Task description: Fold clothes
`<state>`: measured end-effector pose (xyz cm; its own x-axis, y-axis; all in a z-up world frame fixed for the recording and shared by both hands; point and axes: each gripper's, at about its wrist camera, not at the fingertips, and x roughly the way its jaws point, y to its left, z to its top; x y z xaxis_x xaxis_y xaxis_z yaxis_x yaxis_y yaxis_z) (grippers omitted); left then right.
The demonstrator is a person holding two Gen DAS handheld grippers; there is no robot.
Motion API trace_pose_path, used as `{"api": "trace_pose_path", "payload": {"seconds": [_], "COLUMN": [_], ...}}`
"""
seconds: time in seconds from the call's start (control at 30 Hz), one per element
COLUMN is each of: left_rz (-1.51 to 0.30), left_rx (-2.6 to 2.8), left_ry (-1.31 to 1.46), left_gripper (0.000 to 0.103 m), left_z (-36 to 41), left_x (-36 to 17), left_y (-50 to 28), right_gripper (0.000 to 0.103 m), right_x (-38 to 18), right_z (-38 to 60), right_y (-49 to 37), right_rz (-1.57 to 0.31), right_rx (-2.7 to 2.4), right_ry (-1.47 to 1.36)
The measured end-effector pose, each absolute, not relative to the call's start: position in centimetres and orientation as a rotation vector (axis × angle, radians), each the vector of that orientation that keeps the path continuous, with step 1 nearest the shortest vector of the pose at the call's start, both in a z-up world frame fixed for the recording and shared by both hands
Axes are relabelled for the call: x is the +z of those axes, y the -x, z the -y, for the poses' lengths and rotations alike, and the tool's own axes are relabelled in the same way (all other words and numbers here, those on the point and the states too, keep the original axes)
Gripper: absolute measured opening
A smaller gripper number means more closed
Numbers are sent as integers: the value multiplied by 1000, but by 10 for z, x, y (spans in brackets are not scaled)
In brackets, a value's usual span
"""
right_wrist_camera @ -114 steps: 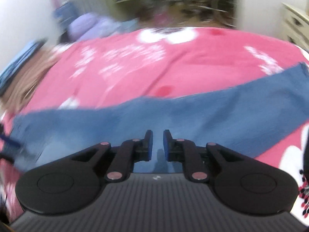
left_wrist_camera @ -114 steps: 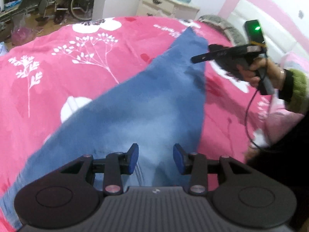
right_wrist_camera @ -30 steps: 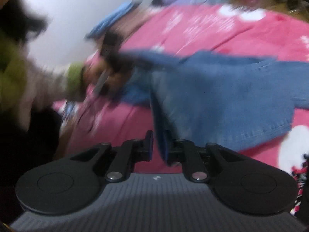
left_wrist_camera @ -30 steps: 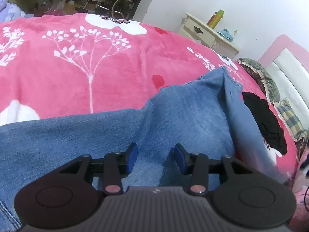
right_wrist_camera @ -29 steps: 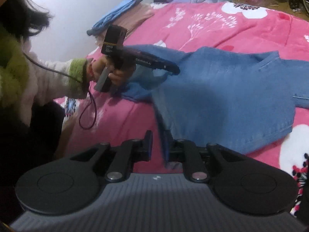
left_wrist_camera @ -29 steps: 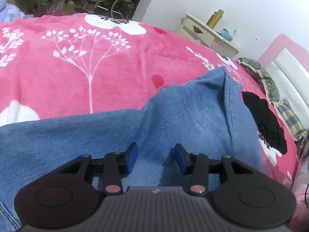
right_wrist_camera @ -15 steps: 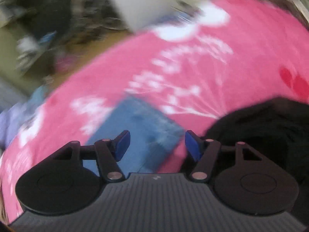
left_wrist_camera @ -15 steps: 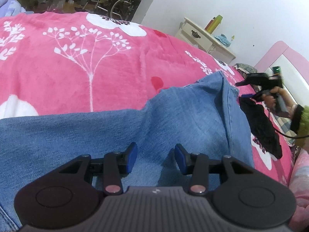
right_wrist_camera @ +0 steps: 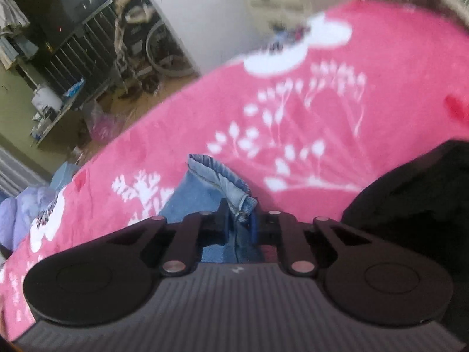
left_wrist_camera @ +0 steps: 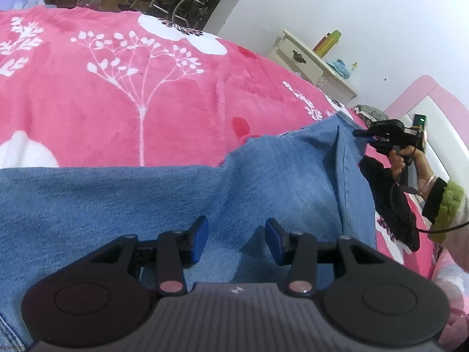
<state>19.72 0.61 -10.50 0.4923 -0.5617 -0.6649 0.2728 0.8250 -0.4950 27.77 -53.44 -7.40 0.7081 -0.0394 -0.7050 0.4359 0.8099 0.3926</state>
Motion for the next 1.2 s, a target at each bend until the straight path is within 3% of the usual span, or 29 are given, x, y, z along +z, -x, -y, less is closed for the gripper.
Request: {"api": "trace_pose_path", "payload": {"seconds": [0.2,0.57,0.67,0.9,1.03,1.2], "left_rz": [-920,-917,-917,-914,-910,-889], "left_rx": [-527,-524,-524,-515,-513,-512], "left_ry": [355,353,347,339,341,334], "left_gripper": [44,44,44,45,46,46], "left_z": [-9,-8,-8,-7,-6,-5], "left_x": [-106,-107,-107,-106,-106,-107], "left_y": [-196,-196,-197,-194,-193,-190], "right_gripper": [10,10,15,40,41,41], "right_x": [-63,-110,-107,-73,-35,-7], "right_z": [556,576,583,597,545,384], "right_y": [-246,-244,-242,-210,-197,-159], "right_rz": [-679,-741,-742,-556,-633,-865], "right_rx": [-384,-448,-431,-488,-300,242], "right_ry": [-554,-613,-669,-839,-659,-82]}}
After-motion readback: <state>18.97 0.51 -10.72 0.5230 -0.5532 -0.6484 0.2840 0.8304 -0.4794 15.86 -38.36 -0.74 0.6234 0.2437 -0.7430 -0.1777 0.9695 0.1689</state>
